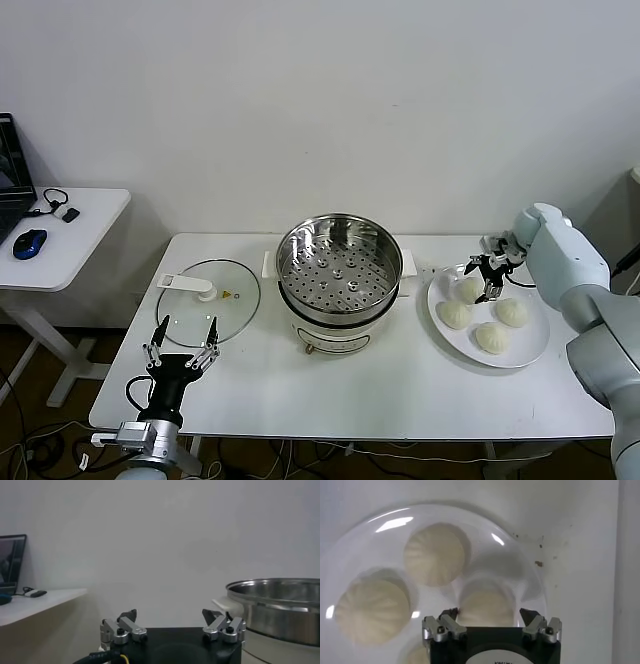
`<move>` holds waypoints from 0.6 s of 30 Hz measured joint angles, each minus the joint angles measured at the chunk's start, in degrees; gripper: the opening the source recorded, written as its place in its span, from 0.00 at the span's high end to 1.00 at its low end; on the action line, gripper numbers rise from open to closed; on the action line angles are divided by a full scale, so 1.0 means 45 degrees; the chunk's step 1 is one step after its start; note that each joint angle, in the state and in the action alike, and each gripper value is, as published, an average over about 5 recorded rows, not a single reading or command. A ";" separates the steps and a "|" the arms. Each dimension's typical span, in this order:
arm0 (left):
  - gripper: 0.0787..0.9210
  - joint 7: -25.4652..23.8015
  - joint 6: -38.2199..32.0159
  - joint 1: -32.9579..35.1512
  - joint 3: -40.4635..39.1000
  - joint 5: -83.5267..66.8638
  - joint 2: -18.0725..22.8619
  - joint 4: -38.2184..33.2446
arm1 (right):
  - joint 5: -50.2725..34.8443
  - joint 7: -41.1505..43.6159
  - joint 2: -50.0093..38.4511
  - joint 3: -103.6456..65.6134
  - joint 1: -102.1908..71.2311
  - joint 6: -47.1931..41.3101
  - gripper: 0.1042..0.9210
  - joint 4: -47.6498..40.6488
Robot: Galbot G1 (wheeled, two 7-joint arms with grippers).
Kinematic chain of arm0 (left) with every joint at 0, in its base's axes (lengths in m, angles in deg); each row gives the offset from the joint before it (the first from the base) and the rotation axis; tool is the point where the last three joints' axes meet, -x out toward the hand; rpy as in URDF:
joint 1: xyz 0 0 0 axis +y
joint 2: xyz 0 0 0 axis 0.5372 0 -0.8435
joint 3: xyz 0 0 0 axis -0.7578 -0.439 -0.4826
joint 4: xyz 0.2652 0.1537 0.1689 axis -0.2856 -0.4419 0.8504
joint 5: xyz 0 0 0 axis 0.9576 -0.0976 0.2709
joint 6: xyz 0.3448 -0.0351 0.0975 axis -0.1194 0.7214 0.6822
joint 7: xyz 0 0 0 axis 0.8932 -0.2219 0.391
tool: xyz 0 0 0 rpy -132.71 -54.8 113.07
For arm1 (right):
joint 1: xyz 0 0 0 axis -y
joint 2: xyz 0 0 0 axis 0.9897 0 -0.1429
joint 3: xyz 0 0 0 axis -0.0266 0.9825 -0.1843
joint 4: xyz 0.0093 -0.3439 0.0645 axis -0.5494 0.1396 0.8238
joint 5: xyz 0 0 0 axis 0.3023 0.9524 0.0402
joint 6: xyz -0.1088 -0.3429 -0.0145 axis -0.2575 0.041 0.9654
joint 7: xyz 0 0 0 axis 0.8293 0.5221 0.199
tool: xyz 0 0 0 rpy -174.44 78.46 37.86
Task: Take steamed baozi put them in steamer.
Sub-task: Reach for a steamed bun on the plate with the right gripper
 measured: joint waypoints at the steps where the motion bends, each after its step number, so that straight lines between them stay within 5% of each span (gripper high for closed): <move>1: 0.12 0.0000 -0.0003 0.0003 0.0002 -0.0003 0.0000 0.0000 | 0.0012 -0.0013 0.0002 -0.0001 -0.0001 -0.0019 0.12 -0.0007; 18: 0.12 0.0000 -0.0026 0.0022 0.0018 -0.0027 0.0014 -0.0011 | 0.0093 -0.0035 -0.0014 -0.0006 -0.0036 -0.0307 0.25 -0.0010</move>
